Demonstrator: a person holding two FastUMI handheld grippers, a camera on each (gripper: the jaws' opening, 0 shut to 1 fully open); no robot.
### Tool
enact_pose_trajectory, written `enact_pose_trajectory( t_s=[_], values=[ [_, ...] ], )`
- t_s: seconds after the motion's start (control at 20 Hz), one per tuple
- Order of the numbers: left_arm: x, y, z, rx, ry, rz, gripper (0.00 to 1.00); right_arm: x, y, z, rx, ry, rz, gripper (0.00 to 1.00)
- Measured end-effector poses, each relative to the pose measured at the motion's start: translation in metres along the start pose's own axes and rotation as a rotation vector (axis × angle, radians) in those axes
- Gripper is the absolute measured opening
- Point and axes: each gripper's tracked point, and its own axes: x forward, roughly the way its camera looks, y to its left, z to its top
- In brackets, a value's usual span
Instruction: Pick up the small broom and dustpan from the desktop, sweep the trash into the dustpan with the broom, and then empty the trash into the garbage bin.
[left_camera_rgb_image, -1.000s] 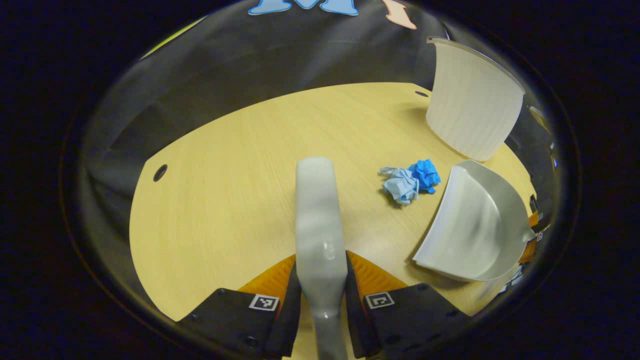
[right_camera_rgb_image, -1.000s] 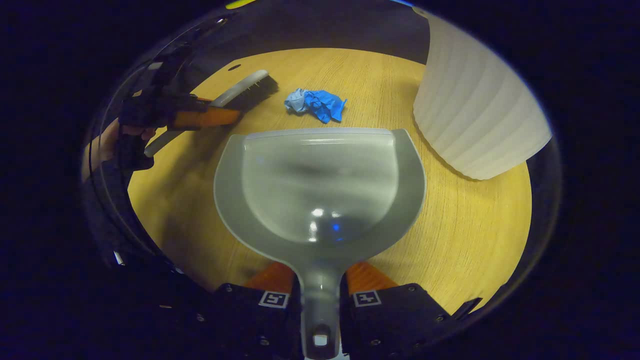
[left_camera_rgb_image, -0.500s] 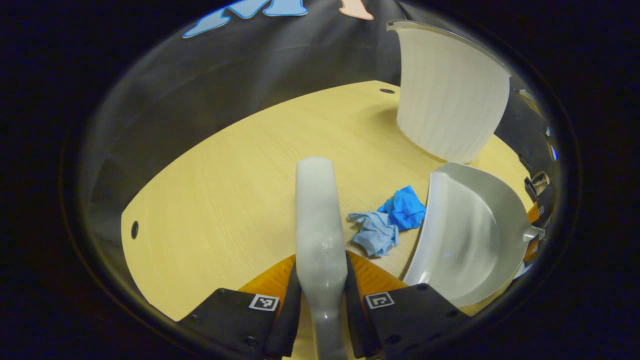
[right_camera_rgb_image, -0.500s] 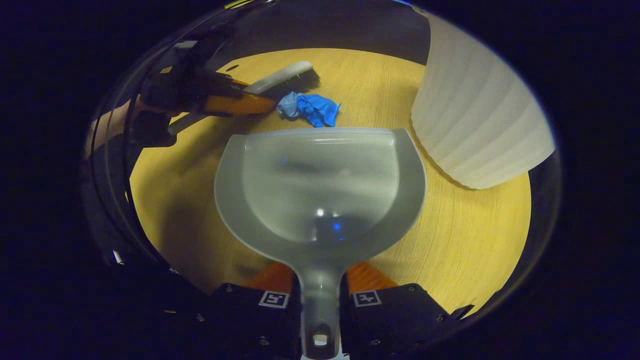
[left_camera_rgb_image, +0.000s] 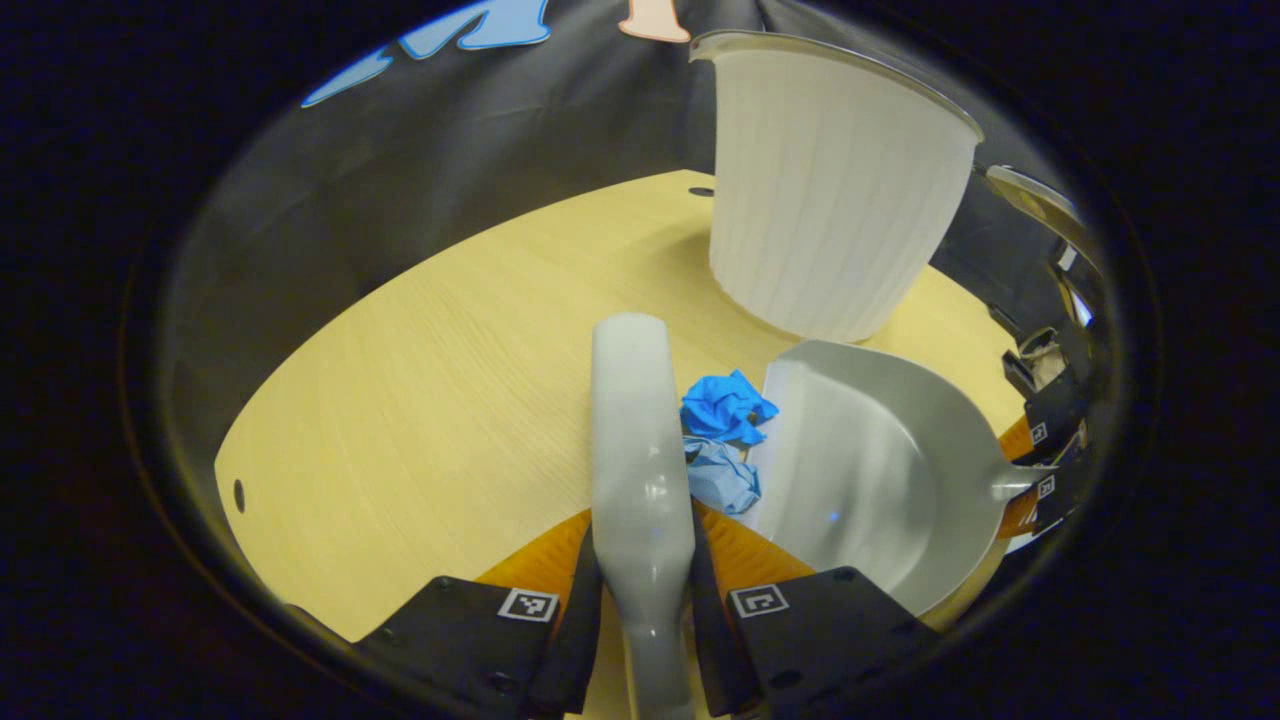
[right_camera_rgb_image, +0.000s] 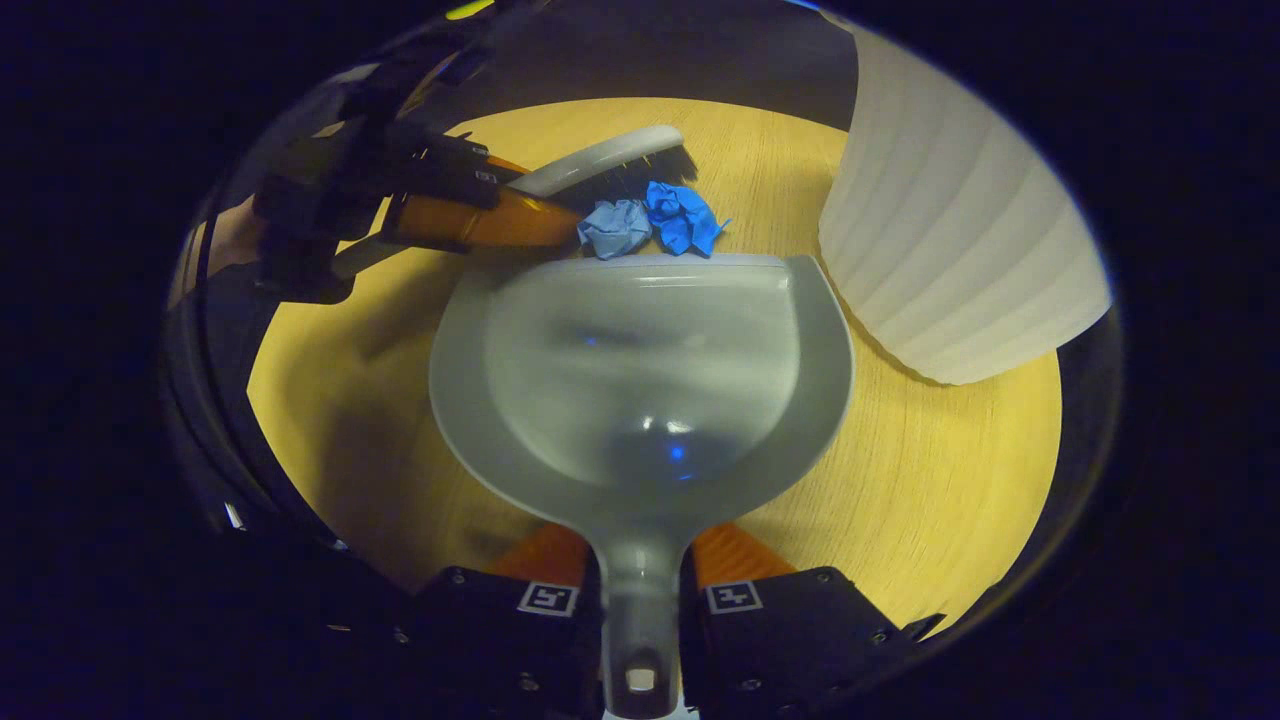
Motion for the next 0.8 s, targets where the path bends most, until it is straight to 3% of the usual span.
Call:
enact_pose_trajectory(
  t_s=[0.05,0.25,0.8],
  values=[
    [-0.003,-0.002,0.007,0.012,-0.007,-0.020,0.51,0.000,0.000,0.001,-0.003,-0.002,0.001,0.32],
    [-0.013,-0.011,0.022,0.043,-0.019,-0.086,0.46,0.000,0.001,0.003,-0.001,-0.008,0.006,0.32],
    [-0.019,-0.062,0.013,0.017,-0.007,-0.220,0.48,0.005,0.000,0.010,0.004,-0.048,0.004,0.32]
  ],
)
